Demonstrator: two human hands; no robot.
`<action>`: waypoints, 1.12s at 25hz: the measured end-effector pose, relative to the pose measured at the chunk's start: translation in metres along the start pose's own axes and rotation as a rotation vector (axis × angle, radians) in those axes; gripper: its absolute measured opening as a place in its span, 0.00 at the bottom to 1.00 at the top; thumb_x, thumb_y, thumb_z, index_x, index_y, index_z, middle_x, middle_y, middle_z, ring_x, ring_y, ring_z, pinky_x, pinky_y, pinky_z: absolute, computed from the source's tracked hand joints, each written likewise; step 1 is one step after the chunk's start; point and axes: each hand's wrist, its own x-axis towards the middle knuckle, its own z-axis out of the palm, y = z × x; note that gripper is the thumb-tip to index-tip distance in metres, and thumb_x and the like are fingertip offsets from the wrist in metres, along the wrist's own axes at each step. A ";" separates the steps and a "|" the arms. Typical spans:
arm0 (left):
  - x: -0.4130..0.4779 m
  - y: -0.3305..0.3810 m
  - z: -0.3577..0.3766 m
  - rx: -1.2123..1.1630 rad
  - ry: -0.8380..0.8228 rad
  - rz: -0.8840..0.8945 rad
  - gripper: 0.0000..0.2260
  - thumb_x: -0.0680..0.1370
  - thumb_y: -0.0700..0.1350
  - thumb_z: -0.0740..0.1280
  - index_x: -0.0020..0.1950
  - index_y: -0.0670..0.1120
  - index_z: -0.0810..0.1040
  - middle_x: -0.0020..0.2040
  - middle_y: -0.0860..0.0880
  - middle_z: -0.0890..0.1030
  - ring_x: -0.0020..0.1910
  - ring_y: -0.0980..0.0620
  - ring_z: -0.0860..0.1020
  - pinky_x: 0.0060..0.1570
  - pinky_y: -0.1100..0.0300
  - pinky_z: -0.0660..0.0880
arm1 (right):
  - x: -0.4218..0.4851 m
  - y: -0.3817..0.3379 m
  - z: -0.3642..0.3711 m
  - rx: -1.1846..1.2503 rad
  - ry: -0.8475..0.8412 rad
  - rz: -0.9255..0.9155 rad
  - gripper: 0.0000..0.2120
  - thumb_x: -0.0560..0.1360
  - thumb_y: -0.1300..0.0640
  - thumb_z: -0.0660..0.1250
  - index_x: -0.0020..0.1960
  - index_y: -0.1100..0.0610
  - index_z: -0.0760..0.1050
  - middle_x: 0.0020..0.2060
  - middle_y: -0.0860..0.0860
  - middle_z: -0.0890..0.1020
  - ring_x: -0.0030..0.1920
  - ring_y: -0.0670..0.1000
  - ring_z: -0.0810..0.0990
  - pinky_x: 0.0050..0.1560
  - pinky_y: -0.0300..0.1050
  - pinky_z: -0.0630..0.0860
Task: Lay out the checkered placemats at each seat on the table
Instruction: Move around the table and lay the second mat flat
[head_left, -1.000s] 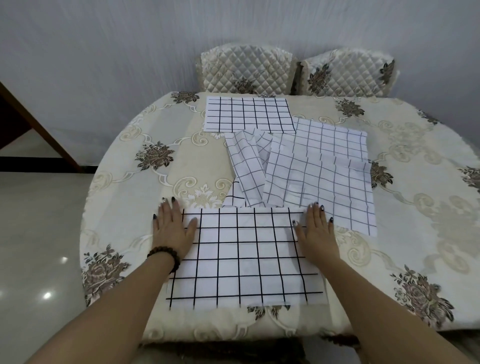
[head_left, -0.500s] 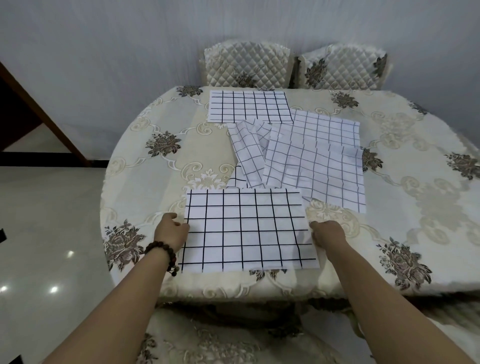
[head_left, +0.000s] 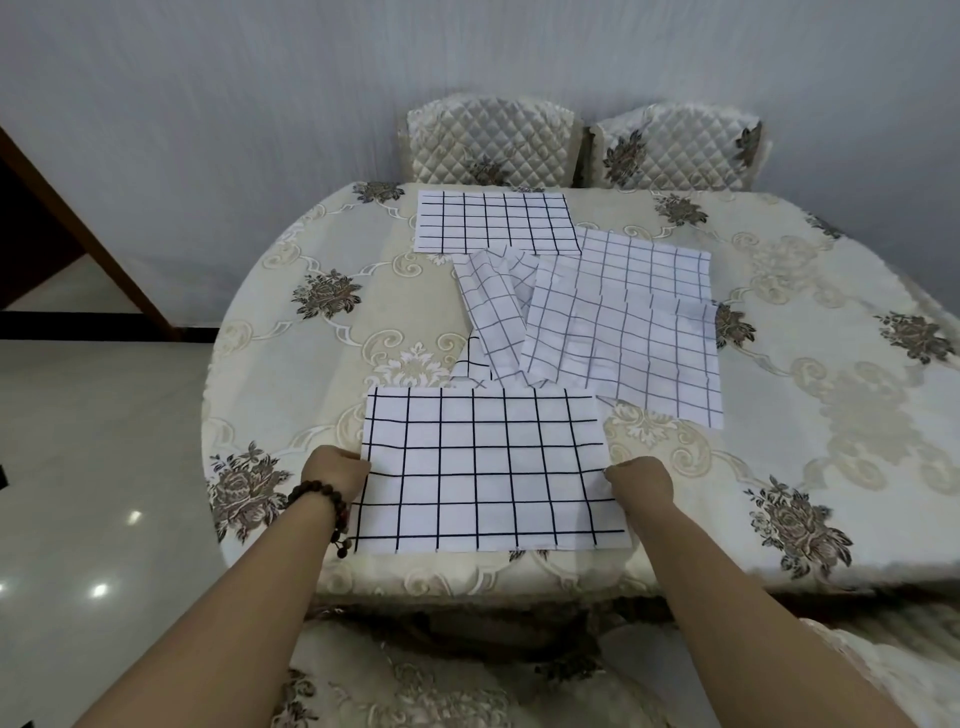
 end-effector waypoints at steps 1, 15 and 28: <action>-0.001 0.000 -0.001 0.010 -0.009 0.002 0.08 0.71 0.39 0.65 0.31 0.44 0.75 0.34 0.43 0.74 0.36 0.48 0.71 0.40 0.59 0.69 | -0.002 0.001 0.000 0.010 0.009 -0.011 0.10 0.75 0.61 0.63 0.40 0.66 0.77 0.35 0.59 0.76 0.38 0.55 0.74 0.38 0.41 0.68; -0.014 -0.010 -0.008 0.004 0.045 0.095 0.09 0.73 0.43 0.62 0.34 0.44 0.75 0.32 0.42 0.74 0.38 0.45 0.72 0.41 0.57 0.68 | -0.022 0.004 -0.006 0.037 0.079 -0.034 0.17 0.74 0.63 0.61 0.27 0.59 0.65 0.24 0.56 0.65 0.27 0.55 0.65 0.32 0.43 0.62; -0.089 0.048 0.030 -0.584 -0.131 0.231 0.11 0.79 0.52 0.59 0.53 0.48 0.77 0.54 0.48 0.80 0.57 0.47 0.77 0.63 0.48 0.71 | -0.102 -0.001 -0.031 0.682 0.135 -0.131 0.14 0.78 0.54 0.59 0.61 0.57 0.73 0.55 0.53 0.78 0.55 0.52 0.75 0.55 0.48 0.71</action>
